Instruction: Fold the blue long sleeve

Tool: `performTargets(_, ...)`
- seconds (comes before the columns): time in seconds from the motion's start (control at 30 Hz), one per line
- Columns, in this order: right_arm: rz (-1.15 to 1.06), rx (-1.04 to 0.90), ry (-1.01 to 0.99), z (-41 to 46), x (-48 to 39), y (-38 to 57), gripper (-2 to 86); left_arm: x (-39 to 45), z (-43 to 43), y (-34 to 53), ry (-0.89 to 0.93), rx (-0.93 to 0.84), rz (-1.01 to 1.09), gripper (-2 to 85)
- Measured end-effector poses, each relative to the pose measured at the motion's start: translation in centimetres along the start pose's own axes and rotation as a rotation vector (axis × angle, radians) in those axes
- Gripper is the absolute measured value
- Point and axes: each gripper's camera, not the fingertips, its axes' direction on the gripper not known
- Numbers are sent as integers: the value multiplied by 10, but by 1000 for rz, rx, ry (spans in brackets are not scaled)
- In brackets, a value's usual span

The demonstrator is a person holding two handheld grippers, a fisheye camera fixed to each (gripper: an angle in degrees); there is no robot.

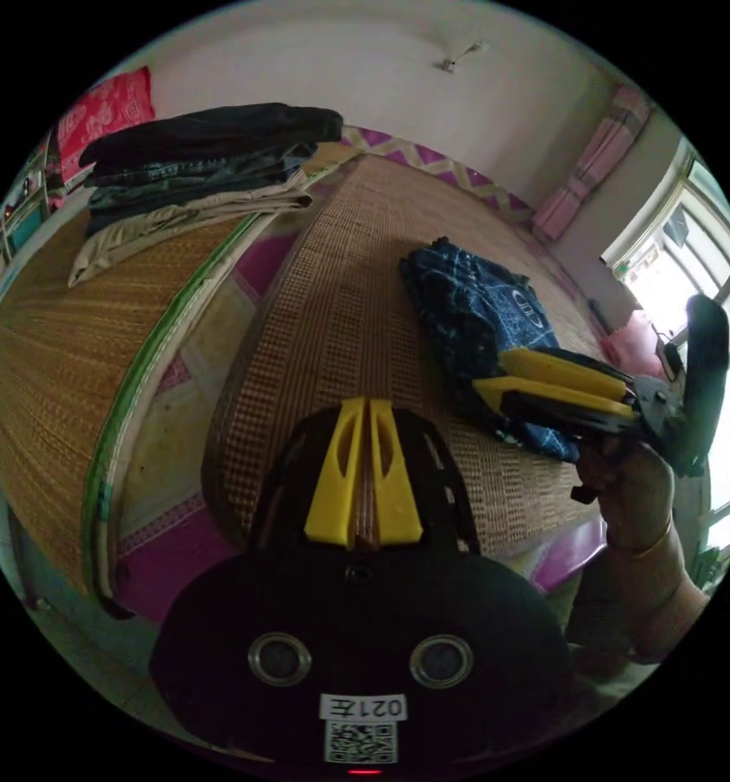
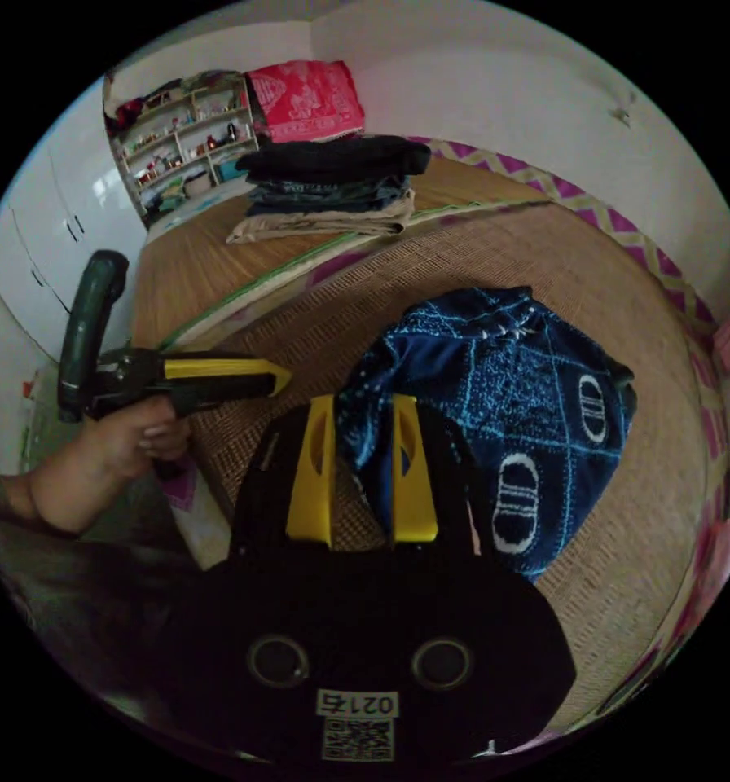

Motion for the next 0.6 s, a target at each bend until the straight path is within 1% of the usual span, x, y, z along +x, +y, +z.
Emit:
performTargets(0.07, -2, 47, -21, -21, 5, 27, 109, 1, -6, 9, 40, 26, 20, 16)
performTargets(0.2, -52, 54, 71, -29, -2, 56, 103, 9, -7, 12, 151, 35, 55, 67)
performTargets(0.27, -79, 56, 39, -30, -3, 68, 97, 10, -3, 10, 199, 25, 73, 85)
performTargets(0.33, -83, 64, 22, -32, -2, 77, 89, 6, -3, 10, 188, 42, 61, 86)
performTargets(0.43, -98, 63, 66, -30, 0, 90, 77, -5, -1, 10, 195, 40, 47, 82)
performTargets(0.53, -76, 45, 109, -23, 17, 103, 27, -15, 2, 10, 178, 38, 30, 75)
performTargets(0.6, -10, 96, 35, -33, 40, 116, 11, -21, 4, 11, 163, 38, 25, 68)
